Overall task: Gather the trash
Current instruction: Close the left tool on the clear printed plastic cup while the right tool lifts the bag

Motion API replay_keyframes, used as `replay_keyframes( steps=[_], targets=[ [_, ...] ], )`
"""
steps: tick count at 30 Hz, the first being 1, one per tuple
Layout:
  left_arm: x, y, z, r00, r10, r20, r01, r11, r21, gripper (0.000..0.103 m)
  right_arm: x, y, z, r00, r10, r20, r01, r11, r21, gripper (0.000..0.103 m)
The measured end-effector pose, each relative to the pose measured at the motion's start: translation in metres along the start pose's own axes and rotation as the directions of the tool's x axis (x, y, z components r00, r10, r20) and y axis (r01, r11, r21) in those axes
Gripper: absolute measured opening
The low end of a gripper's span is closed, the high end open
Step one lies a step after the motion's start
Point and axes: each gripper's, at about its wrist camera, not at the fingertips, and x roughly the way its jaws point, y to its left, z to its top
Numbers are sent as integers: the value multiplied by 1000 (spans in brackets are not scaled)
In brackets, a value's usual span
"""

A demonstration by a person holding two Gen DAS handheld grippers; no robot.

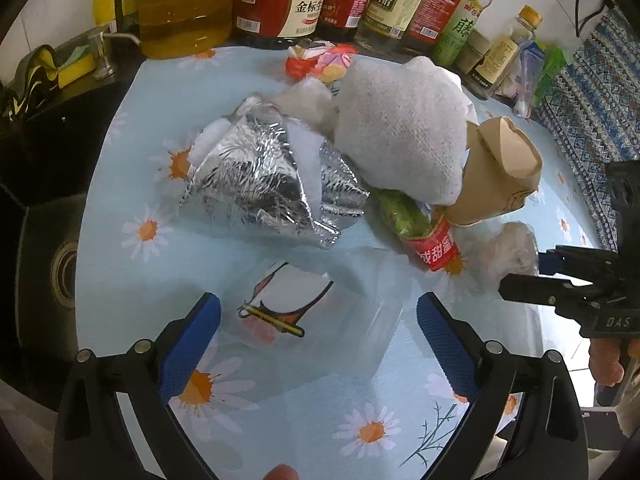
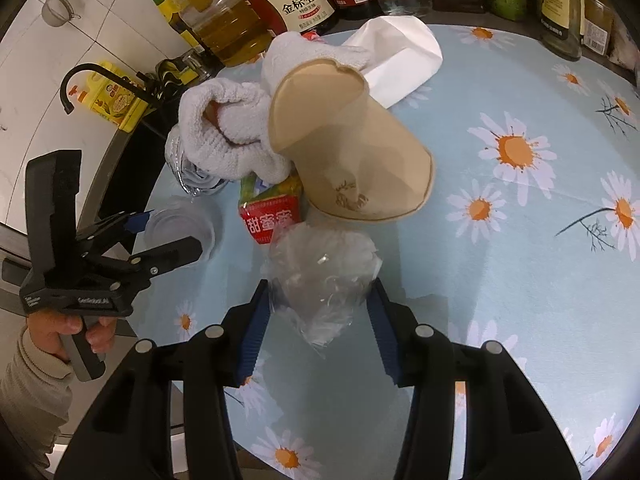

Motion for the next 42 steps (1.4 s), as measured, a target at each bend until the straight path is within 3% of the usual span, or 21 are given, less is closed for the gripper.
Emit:
replay_keyframes(
  steps=[2,14,24,31,42],
  targets=[
    [0,0,-1,1000,1,-3,-1,1000,1,80,-2,1,-1,1000,5,5,-5,1000,-3,49],
    [-7,-1,-2,999,31,21,-31,999,13,78,-7,-1,-11,1000,-2,20,2,1000,12,49],
    [-23,-4,-15,999,5,40,-5,1000,2,78,-15,9,-16,999,-10,33,10,1000,6,49],
    [-48,-3,-43,997,-20,74,22,999,-27,78,-20,29,-26,999,-1,44,2,1000,-17,49],
    [-83,-1,-107,994,-46,101,52,997,-63,78,-21,73,-72,1000,2,20,0,997,-78,50]
  ],
)
